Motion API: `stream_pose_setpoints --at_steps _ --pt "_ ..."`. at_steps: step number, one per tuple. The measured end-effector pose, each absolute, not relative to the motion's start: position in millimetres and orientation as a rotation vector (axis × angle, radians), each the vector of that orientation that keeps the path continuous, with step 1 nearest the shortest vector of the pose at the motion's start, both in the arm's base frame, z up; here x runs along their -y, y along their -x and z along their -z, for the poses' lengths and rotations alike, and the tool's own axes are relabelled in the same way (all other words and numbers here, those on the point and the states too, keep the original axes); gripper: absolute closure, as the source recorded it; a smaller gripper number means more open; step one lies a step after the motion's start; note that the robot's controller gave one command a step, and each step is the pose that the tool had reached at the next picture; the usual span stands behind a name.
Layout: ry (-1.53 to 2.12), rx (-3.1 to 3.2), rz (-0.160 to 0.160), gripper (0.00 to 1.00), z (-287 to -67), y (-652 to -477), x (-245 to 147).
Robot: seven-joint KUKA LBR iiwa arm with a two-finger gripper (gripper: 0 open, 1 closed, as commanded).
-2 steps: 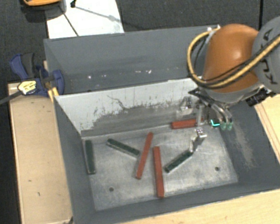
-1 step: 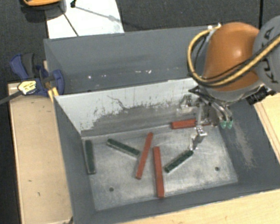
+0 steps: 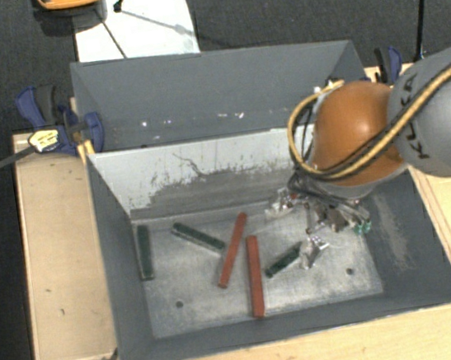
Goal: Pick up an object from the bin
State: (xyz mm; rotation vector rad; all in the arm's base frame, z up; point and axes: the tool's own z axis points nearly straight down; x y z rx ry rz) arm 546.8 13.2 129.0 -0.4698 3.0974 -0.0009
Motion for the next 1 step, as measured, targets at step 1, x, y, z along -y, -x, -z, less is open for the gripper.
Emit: stream_pose_setpoints --at_steps 1 --pt "0.747 -3.053 -0.002 0.00 -106.3 -531.9 -14.0"
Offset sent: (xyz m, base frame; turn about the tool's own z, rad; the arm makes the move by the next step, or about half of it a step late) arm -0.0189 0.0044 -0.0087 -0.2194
